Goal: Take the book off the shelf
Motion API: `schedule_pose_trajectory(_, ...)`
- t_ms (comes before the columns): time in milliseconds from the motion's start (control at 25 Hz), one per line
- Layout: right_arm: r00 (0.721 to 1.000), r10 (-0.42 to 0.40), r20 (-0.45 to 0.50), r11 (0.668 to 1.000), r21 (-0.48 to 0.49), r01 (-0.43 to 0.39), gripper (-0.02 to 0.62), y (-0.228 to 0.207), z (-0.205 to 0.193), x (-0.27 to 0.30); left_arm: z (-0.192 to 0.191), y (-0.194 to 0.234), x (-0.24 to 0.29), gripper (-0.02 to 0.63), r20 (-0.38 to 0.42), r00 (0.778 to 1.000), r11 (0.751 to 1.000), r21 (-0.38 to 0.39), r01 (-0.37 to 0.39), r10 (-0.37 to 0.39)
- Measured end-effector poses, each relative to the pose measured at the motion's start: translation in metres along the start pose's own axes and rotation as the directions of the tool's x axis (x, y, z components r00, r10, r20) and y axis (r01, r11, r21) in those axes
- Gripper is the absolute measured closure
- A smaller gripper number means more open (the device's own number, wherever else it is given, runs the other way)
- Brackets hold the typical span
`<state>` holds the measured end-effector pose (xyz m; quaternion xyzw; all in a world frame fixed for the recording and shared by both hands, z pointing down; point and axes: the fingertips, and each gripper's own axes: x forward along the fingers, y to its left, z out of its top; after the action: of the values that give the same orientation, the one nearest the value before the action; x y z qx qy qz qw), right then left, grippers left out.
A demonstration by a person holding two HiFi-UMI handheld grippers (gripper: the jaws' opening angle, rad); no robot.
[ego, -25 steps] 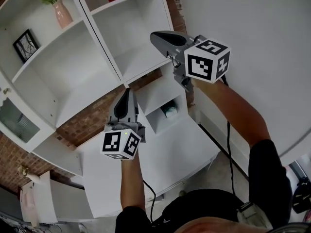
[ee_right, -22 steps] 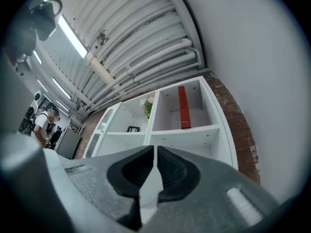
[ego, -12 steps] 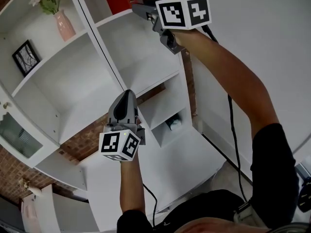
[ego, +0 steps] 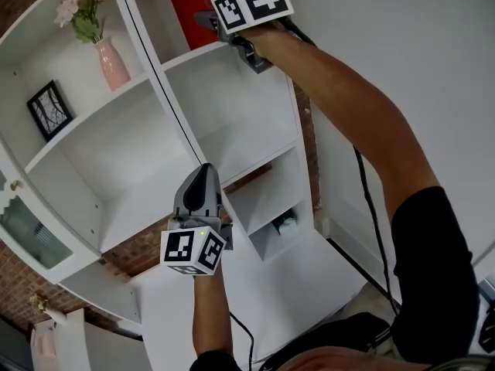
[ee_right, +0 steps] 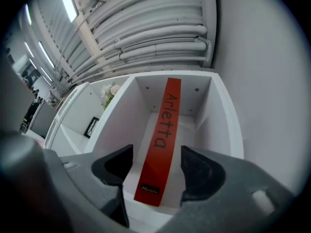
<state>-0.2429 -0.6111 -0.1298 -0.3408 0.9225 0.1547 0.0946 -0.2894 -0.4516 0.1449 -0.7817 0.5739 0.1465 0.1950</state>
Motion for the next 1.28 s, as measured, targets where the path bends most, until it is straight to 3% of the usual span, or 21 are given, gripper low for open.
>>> schedule_pose_trajectory(400,0.995,-0.021,-0.096,1.000,0.004,0.022,0.302,-0.006,-0.009,0.037,-0.006,0.020,-0.005,0.607,0.015,0.999,0.999,0.005,-0.038,0.038)
schedule_pose_trajectory(720,0.990,-0.053,-0.132,0.998,-0.027,0.050,0.396,-0.008,-0.017,0.048,0.000,0.034,-0.013,0.607,0.031,0.997,0.998,0.010,-0.068,0.068)
schedule_pose_trajectory(1000,0.999,-0.032,0.018,0.997,-0.063,0.033,0.434,-0.001,-0.002,0.027,-0.001,0.028,-0.008,0.607,0.030,0.998,0.998,0.005,-0.055,0.055)
schedule_pose_trajectory(1280,0.982,-0.006,0.189,0.998,-0.066,0.019,0.437,-0.003,0.025,-0.028,-0.006,0.011,0.003,0.607,0.022,0.999,1.000,-0.009,-0.029,0.029)
